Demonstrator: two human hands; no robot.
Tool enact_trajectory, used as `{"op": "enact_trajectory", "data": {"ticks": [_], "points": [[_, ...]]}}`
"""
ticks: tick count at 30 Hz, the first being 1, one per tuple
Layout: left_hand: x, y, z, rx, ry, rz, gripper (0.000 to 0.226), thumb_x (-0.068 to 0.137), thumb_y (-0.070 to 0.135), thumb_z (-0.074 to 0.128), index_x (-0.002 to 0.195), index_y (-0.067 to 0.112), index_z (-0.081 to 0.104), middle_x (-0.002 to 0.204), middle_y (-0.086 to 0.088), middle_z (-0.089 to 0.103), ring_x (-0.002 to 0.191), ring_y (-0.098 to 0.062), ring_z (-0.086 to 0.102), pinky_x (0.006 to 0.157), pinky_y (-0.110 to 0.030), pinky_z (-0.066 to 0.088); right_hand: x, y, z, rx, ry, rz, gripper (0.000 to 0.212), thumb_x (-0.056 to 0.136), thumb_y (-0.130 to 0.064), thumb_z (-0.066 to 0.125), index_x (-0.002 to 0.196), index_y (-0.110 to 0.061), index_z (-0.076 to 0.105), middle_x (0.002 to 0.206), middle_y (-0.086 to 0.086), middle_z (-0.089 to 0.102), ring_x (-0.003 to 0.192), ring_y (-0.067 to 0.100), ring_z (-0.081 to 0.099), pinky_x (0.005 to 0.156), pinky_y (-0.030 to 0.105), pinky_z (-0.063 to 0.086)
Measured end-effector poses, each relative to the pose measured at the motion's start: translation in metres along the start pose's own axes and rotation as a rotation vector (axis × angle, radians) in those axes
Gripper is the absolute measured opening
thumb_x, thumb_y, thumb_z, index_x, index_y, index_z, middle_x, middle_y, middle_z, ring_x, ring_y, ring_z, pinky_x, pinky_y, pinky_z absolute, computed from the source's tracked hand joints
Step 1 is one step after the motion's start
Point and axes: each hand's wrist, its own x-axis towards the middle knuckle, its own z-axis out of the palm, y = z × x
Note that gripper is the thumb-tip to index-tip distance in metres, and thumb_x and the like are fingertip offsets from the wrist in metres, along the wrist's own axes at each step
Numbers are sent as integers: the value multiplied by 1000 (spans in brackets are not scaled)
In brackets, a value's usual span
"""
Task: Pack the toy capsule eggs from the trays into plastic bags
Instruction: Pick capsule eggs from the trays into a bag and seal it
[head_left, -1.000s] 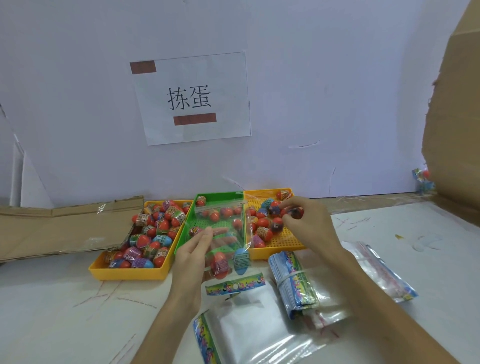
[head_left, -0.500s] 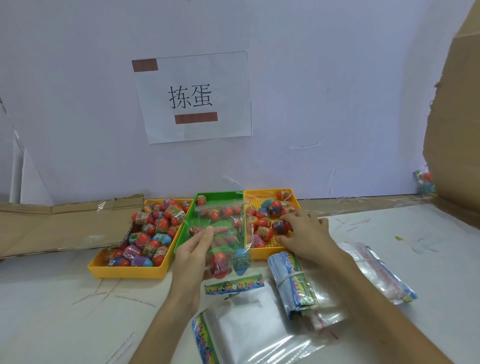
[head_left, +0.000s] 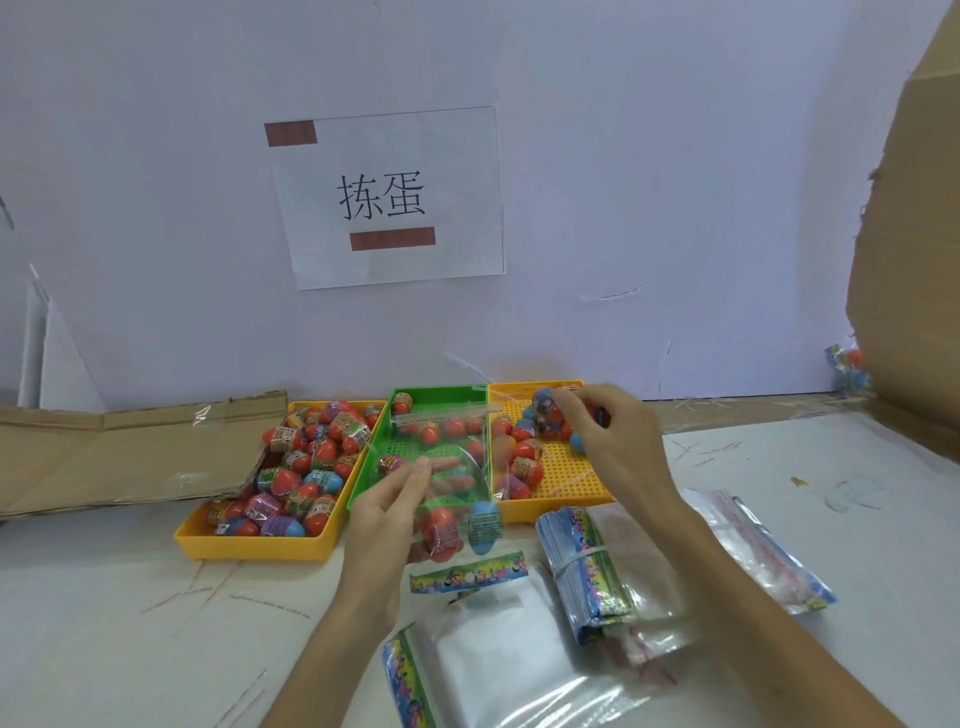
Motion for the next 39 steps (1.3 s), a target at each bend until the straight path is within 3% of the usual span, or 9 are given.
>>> {"op": "enact_trajectory", "data": {"ticks": [4,7,10,13,19,24,30,35,39], "points": [[-1,0,2,16,-9,28,30,102,35,51,93,43,79,98,5,80,90,-18,76,57,-25,57,-2,-10,1,-11,132,-160,9,90,-24,75,97,-18,74,87,-3,65,84,18,60,77,40,52],[-2,-1,1,32,-24,65,27,93,42,54,97,36,80,98,6,80,90,-16,77,60,-24,58,-5,-15,6,-87,215,-308,24,86,-13,76,109,-18,74,90,-5,58,84,18,55,77,46,51],[-2,-3,2,55,-64,126,34,91,42,53,105,23,77,99,3,80,89,-19,77,60,-21,57,-12,-20,13,-129,217,-468,26,87,-18,70,112,-21,74,89,-6,56,84,13,51,77,39,45],[-3,-3,4,85,-79,186,32,93,40,53,105,22,77,98,4,80,89,-17,77,70,-22,59,-17,-25,19,-196,149,-563,26,92,-29,65,116,-22,74,90,-5,59,82,14,52,80,34,39],[-5,-4,6,165,-105,266,28,96,38,51,105,27,75,98,9,79,93,-11,76,80,-19,57,-20,-27,18,-206,60,-548,29,95,-38,58,112,-19,74,93,-7,59,86,15,53,83,38,41],[-5,-7,6,214,-89,282,28,97,40,49,109,32,74,100,14,78,95,-7,75,80,-19,59,-19,-26,18,-277,14,-550,27,87,-24,66,113,-21,74,99,-5,60,91,16,53,84,38,41],[-4,-7,6,222,-85,284,25,99,37,50,110,34,72,101,13,78,93,-8,75,81,-22,59,-21,-26,19,-315,-91,-563,28,85,-23,69,113,-23,74,100,-5,61,95,18,55,86,39,41],[-2,-10,4,252,-57,297,30,99,40,49,102,27,76,98,15,77,90,-6,75,77,-16,57,-24,-29,21,-325,-201,-562,31,93,-26,63,123,-31,71,101,-8,59,98,14,52,88,31,34],[-1,-11,4,269,-70,299,27,98,40,50,104,29,74,100,15,77,93,-9,75,82,-24,59,-24,-29,23,-307,-263,-552,34,95,-23,61,126,-34,69,104,-8,58,100,11,49,86,30,30]]}}
